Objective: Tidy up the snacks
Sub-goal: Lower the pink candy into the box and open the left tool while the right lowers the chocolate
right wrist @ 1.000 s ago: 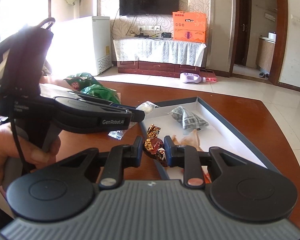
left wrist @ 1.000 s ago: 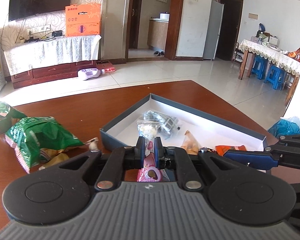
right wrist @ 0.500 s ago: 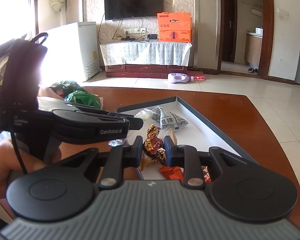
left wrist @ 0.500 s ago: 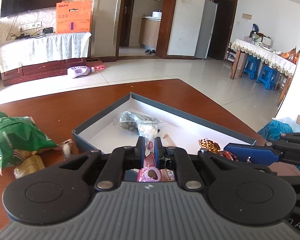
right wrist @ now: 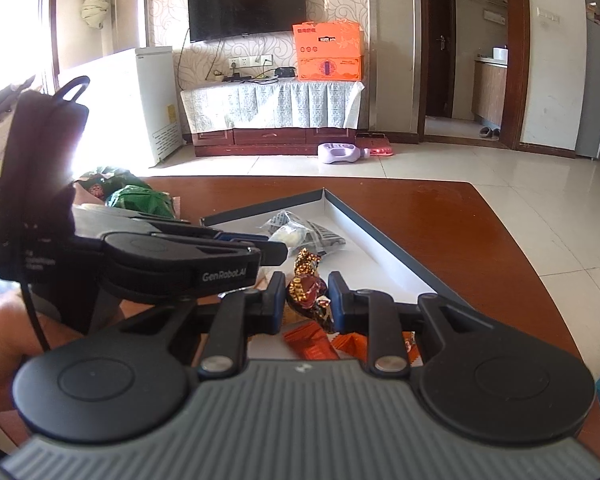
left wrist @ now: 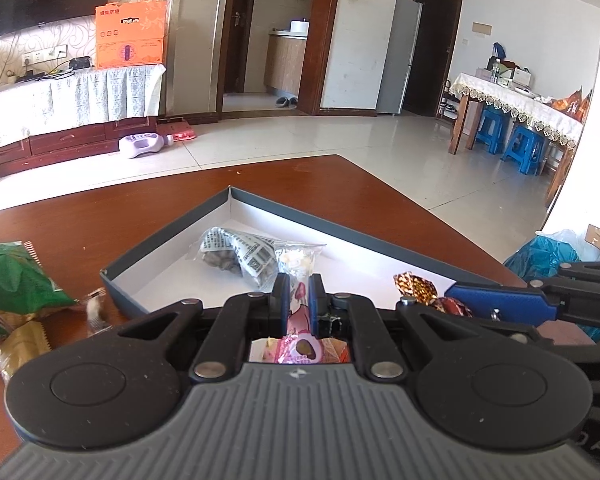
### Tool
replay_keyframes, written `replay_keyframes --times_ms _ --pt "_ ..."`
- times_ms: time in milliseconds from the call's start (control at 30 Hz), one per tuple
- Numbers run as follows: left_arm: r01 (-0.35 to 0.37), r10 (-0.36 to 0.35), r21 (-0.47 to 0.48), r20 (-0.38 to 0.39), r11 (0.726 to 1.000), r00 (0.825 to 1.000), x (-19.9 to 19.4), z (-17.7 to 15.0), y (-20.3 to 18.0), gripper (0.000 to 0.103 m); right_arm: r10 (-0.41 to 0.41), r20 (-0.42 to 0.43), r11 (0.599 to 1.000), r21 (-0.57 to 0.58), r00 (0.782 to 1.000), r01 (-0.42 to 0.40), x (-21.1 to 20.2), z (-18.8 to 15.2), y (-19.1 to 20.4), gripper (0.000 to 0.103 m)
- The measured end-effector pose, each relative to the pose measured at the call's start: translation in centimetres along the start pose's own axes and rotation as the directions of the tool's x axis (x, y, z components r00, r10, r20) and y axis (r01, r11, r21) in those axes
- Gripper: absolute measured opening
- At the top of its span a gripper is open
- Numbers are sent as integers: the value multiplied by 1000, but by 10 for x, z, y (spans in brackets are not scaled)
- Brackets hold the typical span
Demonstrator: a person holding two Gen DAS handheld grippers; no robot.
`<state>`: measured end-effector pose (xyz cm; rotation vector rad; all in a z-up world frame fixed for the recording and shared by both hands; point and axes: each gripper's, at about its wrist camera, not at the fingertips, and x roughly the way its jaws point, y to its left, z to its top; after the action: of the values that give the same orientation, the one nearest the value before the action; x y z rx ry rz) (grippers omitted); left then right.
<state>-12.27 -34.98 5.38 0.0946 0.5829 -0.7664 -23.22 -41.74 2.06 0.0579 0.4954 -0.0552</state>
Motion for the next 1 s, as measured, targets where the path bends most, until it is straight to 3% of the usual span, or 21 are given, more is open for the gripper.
replay_keyframes --times_ms 1000 --pt "2 -2 1 -43 1000 999 73 8 4 13 -30 -53 999 14 998 31 22 3 -7 26"
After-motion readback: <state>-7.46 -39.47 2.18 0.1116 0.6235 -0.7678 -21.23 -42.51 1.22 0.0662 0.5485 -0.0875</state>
